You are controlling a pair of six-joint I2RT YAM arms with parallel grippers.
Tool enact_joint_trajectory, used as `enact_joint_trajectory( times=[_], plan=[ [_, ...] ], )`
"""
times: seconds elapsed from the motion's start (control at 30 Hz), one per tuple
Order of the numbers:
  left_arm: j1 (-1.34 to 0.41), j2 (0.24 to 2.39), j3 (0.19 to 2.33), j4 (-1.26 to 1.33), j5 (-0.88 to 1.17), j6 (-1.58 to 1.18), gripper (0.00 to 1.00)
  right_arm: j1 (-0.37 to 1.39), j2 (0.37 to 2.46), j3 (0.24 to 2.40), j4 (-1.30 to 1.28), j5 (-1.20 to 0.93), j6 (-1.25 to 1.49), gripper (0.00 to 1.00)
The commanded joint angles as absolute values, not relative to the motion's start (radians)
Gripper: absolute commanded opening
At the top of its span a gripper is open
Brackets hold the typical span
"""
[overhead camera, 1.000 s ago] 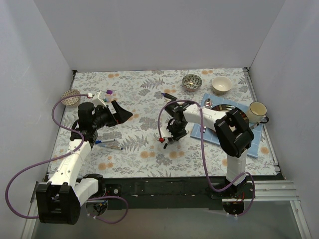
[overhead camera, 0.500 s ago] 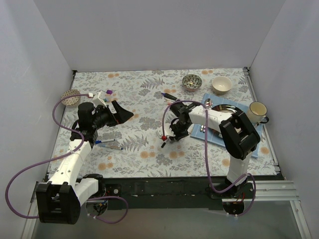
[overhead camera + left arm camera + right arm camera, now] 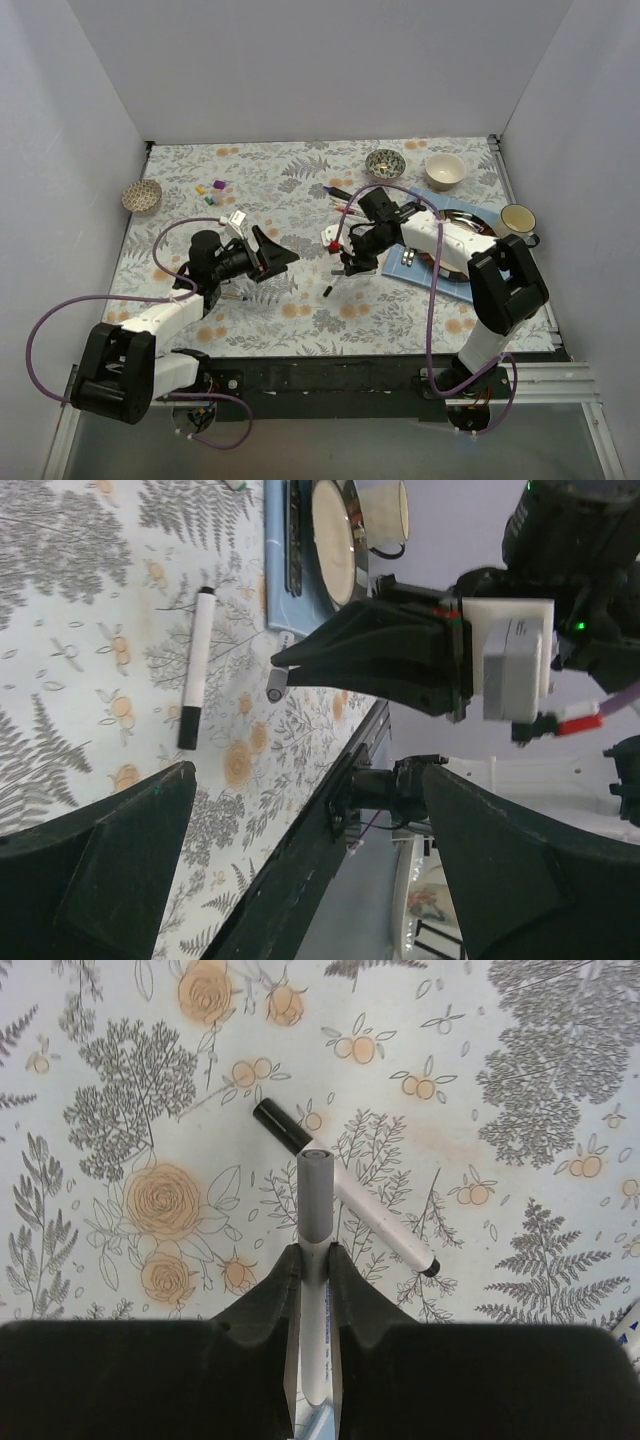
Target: Open the pen caps
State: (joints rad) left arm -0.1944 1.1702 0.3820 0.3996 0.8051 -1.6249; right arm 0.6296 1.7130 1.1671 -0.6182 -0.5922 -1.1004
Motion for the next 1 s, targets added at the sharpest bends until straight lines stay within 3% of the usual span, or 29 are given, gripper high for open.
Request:
enact_joint_trajectory(
  times=[0.0, 0.13, 0.4, 0.8, 0.97],
  plan=[
    [-0.307, 1.150, 0.399, 0.517, 0.651, -1.660, 0.95, 0.580, 1.664, 1.189, -0.520, -0.759, -0.892, 0.01],
    [-0.425, 1.196, 0.406, 0.601, 0.516, -1.657, 0.92, 0.523, 1.661, 1.183, -0.408, -0.865, -0.634, 0.01],
    [-0.590, 1.330, 0.523, 0.571, 0.183, -1.615, 0.88, 0.488, 1.651, 1.100, -0.183, -1.017, -0.381, 0.01],
    [-0.693, 1.469, 0.652, 0.476, 0.012, -1.609, 0.55, 0.443, 1.654, 1.040, -0.031, -1.075, -0.218, 0.01],
    [-0.699, 1.488, 0.661, 0.486, -0.017, -1.612, 0.48, 0.433, 1.660, 1.019, 0.026, -1.091, -0.163, 0.01]
  ],
)
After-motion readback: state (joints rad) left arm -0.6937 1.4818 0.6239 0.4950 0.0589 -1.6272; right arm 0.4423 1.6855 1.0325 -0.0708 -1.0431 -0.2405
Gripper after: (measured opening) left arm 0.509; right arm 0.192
